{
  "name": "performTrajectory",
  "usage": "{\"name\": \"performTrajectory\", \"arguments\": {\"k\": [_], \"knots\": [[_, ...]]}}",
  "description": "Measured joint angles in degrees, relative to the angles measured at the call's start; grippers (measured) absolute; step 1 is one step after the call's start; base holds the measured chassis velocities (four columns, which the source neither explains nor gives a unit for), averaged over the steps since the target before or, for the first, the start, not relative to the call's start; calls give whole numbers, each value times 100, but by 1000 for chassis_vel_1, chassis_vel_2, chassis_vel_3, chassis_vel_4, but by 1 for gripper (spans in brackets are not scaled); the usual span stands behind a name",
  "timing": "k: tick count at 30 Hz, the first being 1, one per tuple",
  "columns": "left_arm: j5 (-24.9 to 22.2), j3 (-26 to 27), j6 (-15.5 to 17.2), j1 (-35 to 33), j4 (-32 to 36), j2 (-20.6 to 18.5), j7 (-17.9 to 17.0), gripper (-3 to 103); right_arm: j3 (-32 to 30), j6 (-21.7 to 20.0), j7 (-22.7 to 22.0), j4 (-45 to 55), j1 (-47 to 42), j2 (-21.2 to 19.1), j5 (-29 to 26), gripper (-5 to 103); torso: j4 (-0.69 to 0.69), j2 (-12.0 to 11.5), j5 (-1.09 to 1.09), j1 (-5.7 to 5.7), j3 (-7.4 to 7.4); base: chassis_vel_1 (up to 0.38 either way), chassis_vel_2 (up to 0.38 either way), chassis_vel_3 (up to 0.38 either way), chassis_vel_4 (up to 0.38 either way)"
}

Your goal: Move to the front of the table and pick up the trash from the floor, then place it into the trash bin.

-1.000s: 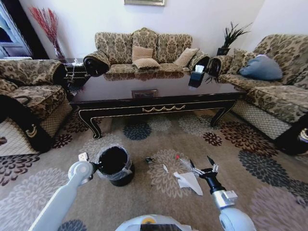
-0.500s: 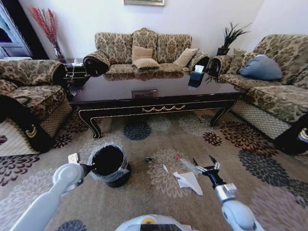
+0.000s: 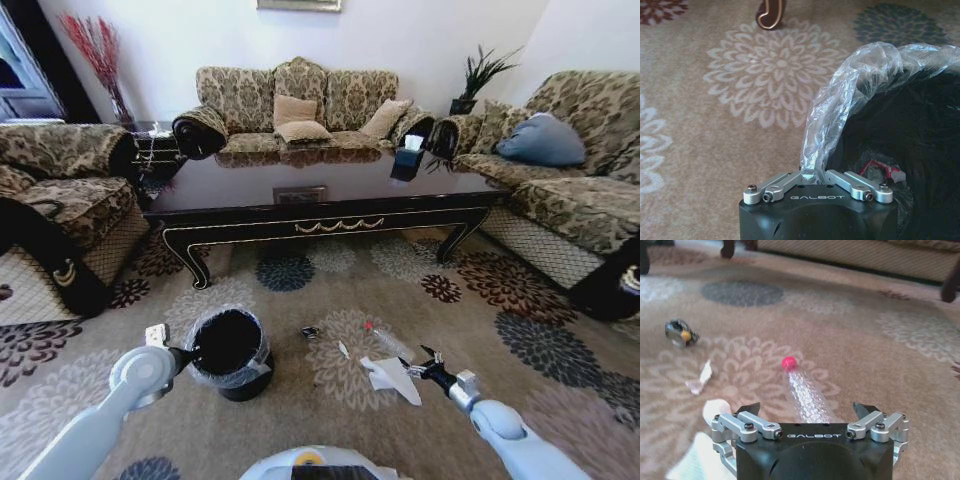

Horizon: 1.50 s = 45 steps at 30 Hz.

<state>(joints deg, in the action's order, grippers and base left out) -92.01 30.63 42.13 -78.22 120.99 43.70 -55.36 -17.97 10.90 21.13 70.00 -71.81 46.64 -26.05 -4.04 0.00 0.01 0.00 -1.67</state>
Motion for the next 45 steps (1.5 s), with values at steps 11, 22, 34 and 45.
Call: {"name": "performTrajectory", "arguments": {"k": [11, 22, 34, 45], "knots": [[-68, 65, 0, -227, 197, -118, 1, 0, 1553, 349, 290, -1788, 1916, 196, 419, 100, 4, 0, -1, 0, 0, 0, 0, 0, 0], [-158, 99, 0, -240, 254, -185, -30, 0, 1951, 569, 557, -3463, 3064, 708, 959, 101, 3, 0, -1, 0, 0, 0, 0, 0, 0], [-204, 139, 0, -232, 283, -208, -61, 0, 1924, 677, 882, -3677, 3057, 771, 1304, 66, 2, 0, -1, 0, 1, 0, 0, 0, 0], [-254, 223, 1, -333, 429, -179, -132, 0, 1733, 708, 843, -3373, 2950, 630, 1160, 33, 5, 0, -1, 0, 1, 0, 0, 0, 0]]}}
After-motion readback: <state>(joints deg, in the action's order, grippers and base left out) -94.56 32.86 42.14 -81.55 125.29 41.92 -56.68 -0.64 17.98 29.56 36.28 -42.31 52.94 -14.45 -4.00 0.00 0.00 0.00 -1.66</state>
